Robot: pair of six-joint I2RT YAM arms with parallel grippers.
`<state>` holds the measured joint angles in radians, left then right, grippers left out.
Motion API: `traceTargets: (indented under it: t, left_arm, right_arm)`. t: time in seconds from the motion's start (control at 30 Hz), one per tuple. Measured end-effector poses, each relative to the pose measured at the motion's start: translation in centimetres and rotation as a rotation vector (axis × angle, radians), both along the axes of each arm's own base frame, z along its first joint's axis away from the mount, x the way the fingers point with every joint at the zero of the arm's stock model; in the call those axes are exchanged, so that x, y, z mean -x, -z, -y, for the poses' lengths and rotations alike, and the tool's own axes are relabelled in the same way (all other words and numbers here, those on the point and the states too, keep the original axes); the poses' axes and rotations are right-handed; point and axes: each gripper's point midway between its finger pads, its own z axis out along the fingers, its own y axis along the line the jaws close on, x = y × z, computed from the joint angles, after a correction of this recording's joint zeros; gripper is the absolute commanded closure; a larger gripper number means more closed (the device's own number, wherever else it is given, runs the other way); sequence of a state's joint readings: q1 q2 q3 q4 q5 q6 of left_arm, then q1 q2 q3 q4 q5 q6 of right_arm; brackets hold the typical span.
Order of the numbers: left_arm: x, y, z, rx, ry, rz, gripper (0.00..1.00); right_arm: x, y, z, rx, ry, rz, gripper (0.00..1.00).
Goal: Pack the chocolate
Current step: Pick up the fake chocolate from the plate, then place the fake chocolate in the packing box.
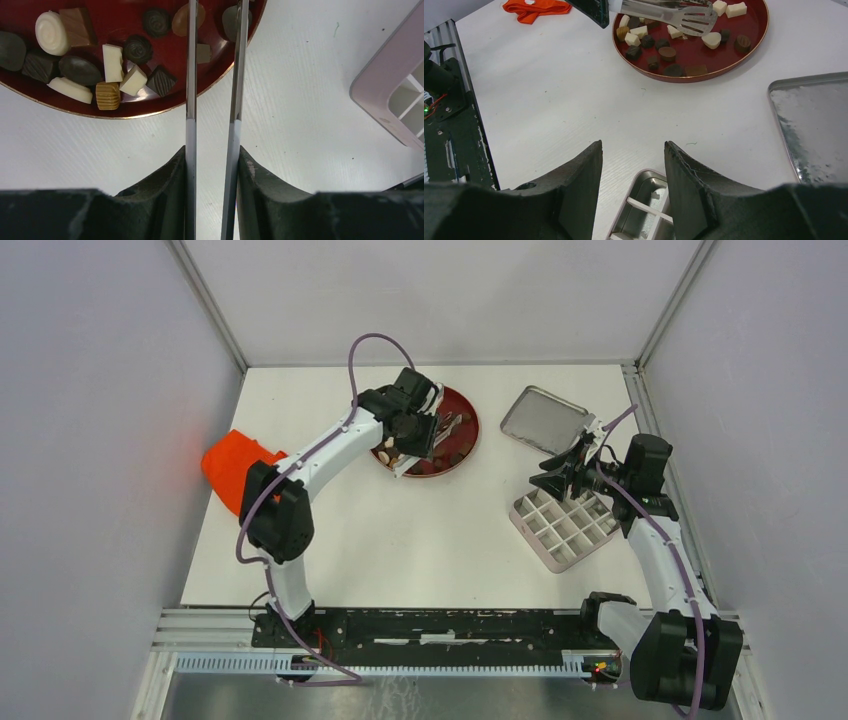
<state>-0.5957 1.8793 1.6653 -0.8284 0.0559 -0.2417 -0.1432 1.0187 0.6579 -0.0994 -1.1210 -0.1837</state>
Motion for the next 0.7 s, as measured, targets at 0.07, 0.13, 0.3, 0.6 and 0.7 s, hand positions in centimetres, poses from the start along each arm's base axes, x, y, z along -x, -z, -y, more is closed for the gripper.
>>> traceTargets:
  t: [0.07,0.13,0.3,0.6,0.7]
  left_arm:
    - [0.1,-0.7,0.3,0.018,0.008,0.018,0.89]
    - [0.5,-1.2,0.8,0.034,0.022,0.034,0.89]
    - [2.9,-2.6,2.9,0.086,0.097,0.060,0.89]
    - [10.2,-5.7,7.4,0.268,0.257,0.120,0.89]
    - [11.9,-6.1,8.8,0.310,0.303,0.135,0.89]
  right_arm:
    - [0.0,0.1,0.0,0.000,0.000,-0.002,0.46]
    - [0.0,0.1,0.0,0.000,0.000,-0.002,0.46]
    - [-0.1,0.3,0.1,0.011,0.002,0.003,0.46]
    - [-1.1,1.8,2.0,0.054,0.074,-0.022,0.46]
    - [-1.4,2.0,2.9,0.056,0.109,-0.033,0.45]
